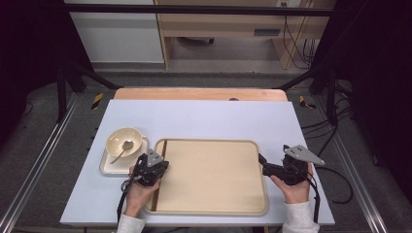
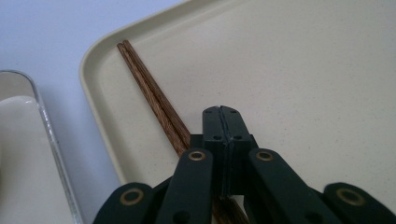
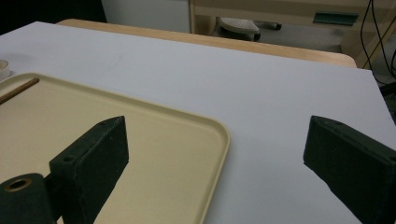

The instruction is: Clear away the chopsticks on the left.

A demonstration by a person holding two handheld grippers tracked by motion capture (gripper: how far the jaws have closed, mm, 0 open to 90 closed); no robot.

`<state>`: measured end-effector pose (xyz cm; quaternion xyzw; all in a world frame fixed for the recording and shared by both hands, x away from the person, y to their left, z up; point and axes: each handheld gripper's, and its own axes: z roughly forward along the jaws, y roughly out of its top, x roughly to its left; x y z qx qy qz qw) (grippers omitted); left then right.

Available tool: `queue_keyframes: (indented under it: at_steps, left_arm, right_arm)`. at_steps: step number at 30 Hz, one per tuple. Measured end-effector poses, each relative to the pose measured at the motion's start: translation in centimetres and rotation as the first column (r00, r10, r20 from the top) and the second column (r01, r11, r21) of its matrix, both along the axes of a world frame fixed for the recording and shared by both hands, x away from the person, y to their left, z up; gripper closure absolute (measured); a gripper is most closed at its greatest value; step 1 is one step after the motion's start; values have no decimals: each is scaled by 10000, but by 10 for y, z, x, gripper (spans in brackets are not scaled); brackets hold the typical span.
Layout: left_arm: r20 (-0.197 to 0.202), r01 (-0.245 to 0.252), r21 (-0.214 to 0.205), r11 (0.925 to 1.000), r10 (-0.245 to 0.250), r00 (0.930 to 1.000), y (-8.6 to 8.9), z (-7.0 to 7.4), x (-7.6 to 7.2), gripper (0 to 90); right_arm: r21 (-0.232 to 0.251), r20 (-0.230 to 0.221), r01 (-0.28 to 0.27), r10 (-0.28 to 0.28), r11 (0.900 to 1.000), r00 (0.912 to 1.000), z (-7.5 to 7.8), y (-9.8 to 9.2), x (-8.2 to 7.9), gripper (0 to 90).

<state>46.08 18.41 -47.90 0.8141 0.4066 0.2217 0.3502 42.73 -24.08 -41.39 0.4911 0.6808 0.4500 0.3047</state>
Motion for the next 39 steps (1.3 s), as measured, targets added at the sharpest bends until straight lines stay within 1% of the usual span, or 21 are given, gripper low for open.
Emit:
queue_keyframes:
  at_steps: [5, 8, 12, 15, 17, 18, 20, 23, 26, 27, 30, 36, 39]
  left_arm:
    - [24, 19, -90, 10000, -19, 10000, -1, -1, -1, 896]
    - [48, 77, -15, 10000, -77, 10000, 0, 0, -1, 889]
    - [95, 100, -18, 9999, -100, 9999, 0, 2, -3, 881]
    - [216, 240, -170, 9996, -237, 9995, 0, 7, -6, 870]
    - [362, 341, -398, 9986, -326, 9988, 0, 14, -8, 858]
    - [515, 420, -630, 9971, -388, 9979, 1, 19, -11, 850]
    - [618, 522, -802, 9954, -473, 9970, 1, 25, -13, 830]
    - [896, 693, -1114, 9914, -594, 9942, 2, 39, -17, 797]
    - [1164, 865, -1259, 9883, -719, 9906, 3, 51, -21, 758]
    - [1180, 919, -1205, 9885, -776, 9900, 4, 54, -22, 733]
    - [1408, 911, -1265, 9878, -730, 9873, 5, 66, -24, 677]
    - [1727, 801, -1678, 9826, -507, 9837, 14, 88, -23, 545]
    - [1924, 669, -1734, 9826, -328, 9808, 20, 98, -22, 493]
  right_arm:
    - [-10, 1, -36, 36, 10000, 10000, 0, 1, 0, 71]
    - [-12, 10, -22, 22, 10000, 10000, 0, 0, 0, 71]
    - [5, 7, -19, 19, 10000, 10000, 0, 0, 0, 71]
    - [4, 9, -16, 16, 10000, 10000, 0, 0, 0, 71]
    - [-1, 21, -15, 15, 10000, 10000, 0, 0, 0, 71]
    - [2, 12, -12, 12, 10000, 10000, 0, 0, 0, 71]
    - [16, 26, -13, 13, 10000, 10000, 0, 0, 0, 71]
    - [4, 51, 0, 0, 10000, 10000, 0, 0, 0, 70]
    - [19, 35, -4, 4, 10000, 10000, 0, 0, 0, 70]
    - [42, 39, 6, -6, 10000, 10000, 1, 0, 0, 70]
    - [32, 48, 8, -8, 10000, 10000, 0, 0, 0, 70]
    - [13, 79, 23, -23, 10000, 10000, 1, -1, 0, 69]
    - [33, 82, 22, -22, 10000, 10000, 1, 0, 0, 70]
